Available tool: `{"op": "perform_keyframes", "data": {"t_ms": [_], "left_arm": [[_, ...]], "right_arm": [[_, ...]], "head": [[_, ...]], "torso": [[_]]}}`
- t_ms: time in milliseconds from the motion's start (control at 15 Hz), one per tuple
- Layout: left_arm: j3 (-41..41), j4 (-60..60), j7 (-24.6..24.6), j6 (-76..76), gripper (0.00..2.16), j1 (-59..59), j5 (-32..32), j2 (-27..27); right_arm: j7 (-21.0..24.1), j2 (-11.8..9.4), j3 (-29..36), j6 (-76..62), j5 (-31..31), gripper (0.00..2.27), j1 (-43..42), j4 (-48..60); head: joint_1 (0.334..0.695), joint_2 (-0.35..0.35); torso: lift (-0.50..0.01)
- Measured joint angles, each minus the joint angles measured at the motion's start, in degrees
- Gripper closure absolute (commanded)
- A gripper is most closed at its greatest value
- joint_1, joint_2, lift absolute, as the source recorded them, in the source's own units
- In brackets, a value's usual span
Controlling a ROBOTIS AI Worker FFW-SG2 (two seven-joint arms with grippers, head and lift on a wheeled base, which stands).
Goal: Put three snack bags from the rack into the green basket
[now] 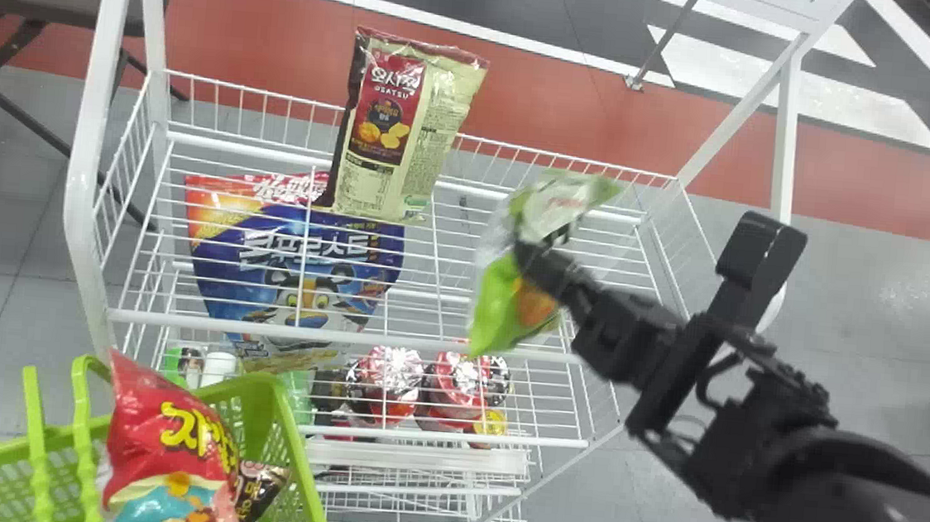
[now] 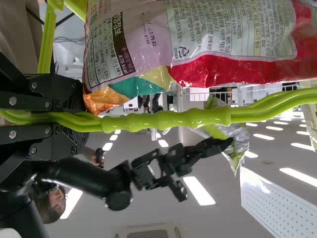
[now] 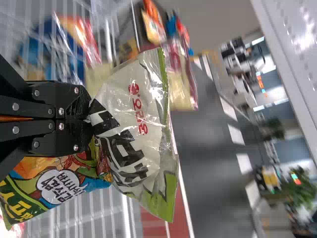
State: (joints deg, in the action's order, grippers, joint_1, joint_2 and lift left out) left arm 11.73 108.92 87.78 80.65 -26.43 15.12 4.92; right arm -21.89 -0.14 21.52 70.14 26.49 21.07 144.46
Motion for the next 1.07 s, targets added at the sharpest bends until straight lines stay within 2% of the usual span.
{"op": "perform_keyframes", "data": {"t_ms": [67,200,333,400,600,800,1067], "left_arm": [[-0.1,0.0,-0.1,0.0,2.15,0.1,0.0,0.0],[-0.2,0.0,-0.2,0.0,2.15,0.2,0.0,0.0],[-0.4,0.2,-0.2,0.0,2.15,0.2,0.0,0.0],[-0.5,0.3,-0.1,0.0,2.15,0.2,0.0,0.0],[-1.0,0.5,-0.2,0.2,2.15,0.3,0.1,0.0],[-1.3,0.5,0.0,0.2,2.15,0.5,0.9,0.1],[-2.5,0.6,1.4,0.7,2.15,0.8,2.8,0.2]], "right_arm": [[-1.1,0.1,0.4,7.2,3.9,2.26,0.8,2.2],[-2.8,0.1,0.4,16.9,9.5,2.26,1.5,4.5],[-3.9,0.1,-2.1,19.1,12.1,2.26,1.9,5.1],[-4.1,0.1,-4.1,19.3,11.8,2.26,2.3,4.9],[-4.2,0.1,-11.6,19.5,8.0,2.26,3.4,1.7],[-4.4,0.1,-19.0,18.5,1.7,2.26,5.0,-2.2],[-3.9,-1.2,-26.8,5.5,-6.2,2.26,5.6,-10.0]], "head": [[0.695,-0.208],[0.695,-0.142],[0.695,-0.083],[0.695,-0.025],[0.695,0.074],[0.695,0.141],[0.695,0.173]], "torso": [[0.0],[0.0],[0.0],[0.0],[0.0],[0.0],[0.0]]}}
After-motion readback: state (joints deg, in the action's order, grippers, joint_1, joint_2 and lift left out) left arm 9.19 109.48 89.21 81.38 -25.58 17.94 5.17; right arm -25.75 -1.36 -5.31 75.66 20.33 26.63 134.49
